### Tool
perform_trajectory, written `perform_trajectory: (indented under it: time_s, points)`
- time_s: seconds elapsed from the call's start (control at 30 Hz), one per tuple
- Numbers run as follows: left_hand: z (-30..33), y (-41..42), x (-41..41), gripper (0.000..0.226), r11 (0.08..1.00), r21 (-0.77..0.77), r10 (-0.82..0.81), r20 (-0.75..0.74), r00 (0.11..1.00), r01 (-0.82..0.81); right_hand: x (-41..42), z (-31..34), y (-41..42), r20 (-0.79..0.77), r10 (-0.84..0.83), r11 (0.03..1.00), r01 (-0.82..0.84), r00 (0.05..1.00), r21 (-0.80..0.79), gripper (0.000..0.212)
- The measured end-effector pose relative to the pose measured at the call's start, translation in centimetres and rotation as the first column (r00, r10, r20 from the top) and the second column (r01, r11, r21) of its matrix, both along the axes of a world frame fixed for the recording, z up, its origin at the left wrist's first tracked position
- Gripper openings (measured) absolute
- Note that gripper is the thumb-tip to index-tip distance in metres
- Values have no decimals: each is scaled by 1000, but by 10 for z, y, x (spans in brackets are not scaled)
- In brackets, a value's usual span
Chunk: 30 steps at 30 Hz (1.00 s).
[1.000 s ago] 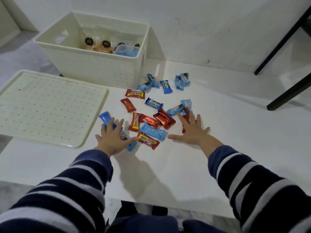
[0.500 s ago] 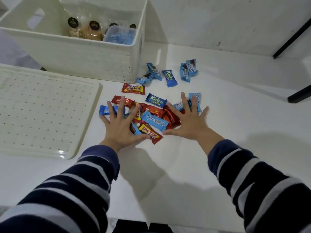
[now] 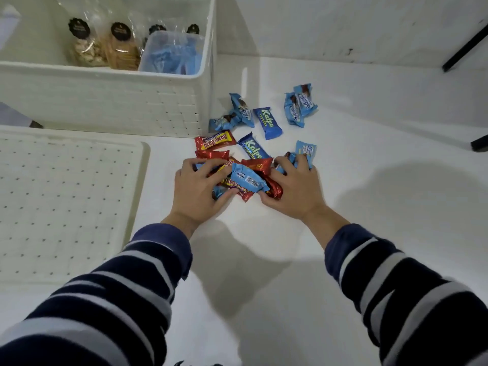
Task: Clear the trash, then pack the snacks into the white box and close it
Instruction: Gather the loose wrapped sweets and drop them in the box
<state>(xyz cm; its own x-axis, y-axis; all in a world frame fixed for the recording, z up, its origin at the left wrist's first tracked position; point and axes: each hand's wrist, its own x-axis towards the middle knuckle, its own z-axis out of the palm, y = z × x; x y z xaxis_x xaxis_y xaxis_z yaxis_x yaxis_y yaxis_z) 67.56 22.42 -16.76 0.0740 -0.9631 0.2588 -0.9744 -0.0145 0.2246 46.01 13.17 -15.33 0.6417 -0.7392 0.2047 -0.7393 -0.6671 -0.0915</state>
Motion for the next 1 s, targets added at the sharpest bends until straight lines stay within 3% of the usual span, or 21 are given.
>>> perform_trajectory:
  time_s: [0.13,0.33,0.43,0.63,0.93,1.0]
  points:
    - [-1,0,-6,41,998,-59,21,-101,995,-27,-4,-2,5,20,87,995,-86,996,-47,30]
    - [5,17,-20,30,991,-38,114,-215,970,-125,-16,4,19,-52,127,990,-130,990,-55,50]
    - [14,28,-30,30,983,-19,171,-269,948,-183,-24,12,26,32,103,995,-103,994,6,54]
    - [49,48,-39,28,942,-88,273,-365,890,-325,-42,51,30,208,4,977,-48,978,206,41]
    - [118,54,-25,28,863,-215,342,-418,842,-458,-33,126,19,401,-92,950,-40,911,310,34]
    - [170,72,-5,29,791,-341,354,-423,834,-509,-9,177,21,494,6,966,-132,869,221,35]
